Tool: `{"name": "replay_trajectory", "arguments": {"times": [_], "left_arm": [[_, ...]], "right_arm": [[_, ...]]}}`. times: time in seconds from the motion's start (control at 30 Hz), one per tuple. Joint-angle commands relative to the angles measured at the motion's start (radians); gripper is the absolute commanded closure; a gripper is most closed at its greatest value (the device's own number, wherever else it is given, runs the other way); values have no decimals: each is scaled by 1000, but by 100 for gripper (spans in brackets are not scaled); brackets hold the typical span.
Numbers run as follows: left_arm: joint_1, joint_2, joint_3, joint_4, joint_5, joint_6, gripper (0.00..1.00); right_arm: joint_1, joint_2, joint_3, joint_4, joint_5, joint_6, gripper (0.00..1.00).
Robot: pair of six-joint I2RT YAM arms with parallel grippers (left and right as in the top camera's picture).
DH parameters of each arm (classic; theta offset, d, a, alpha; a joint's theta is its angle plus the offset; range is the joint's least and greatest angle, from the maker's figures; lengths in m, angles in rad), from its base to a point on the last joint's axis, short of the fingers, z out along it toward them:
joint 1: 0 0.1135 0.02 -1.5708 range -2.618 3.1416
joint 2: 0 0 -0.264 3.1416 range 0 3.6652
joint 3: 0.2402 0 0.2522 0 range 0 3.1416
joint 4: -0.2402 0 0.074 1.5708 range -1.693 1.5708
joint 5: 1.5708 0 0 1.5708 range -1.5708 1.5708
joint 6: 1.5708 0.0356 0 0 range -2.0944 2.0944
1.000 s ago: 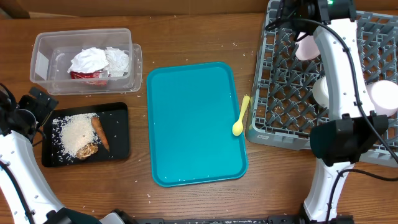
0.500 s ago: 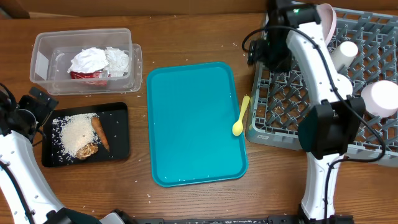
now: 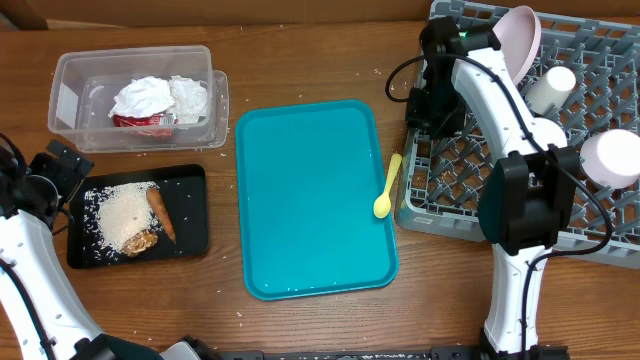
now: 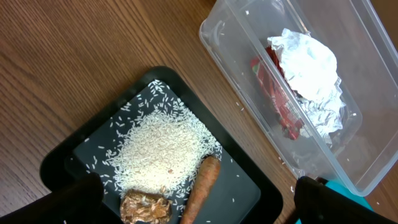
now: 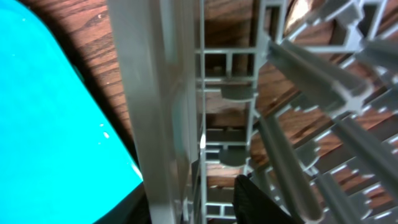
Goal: Sort waste into correct bins and load items into the dishwasher
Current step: 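Move the right gripper left over the yellow spoon on the teal tray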
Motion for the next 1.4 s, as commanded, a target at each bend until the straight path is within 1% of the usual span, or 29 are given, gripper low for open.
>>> {"name": "replay_trajectory", "arguments": {"times": [0.0,0.2,0.33,0.5,0.67,0.73,0.77,1.03,1.07,1.17,1.37], "left_arm": [[2,3,5,2,-6,-10,0],[2,3,5,2,-6,-10,0],[2,3,5,2,-6,-10,0],[2,3,5,2,-6,-10,0],[2,3,5,2,-6,-10,0],[2,3,5,2,-6,-10,0],[2,3,5,2,-6,-10,0],[2,3,5,2,-6,-10,0],[2,3,5,2,-6,-10,0],[2,3,5,2,-6,-10,0],[2,3,5,2,-6,-10,0]], "right_arm": [[-7,1,-3,-21,111,-48,69],[-12,1,-3,-43,119,-163,70],[-20,1,-3,-40,131,-173,69],[-45,1,-3,-54,212,-176,69],[-90,1,-3,-56,195,-198,70],[-101,1,-3,-51,159,-202,70],[-106,1,-3,-54,131,-226,70],[-107,0,-3,-90,113,-271,70],[-105,0,-3,-96,85,-296,71],[-95,0,-3,-108,34,-328,82],[-92,0,-3,-121,28,-328,81]]}}
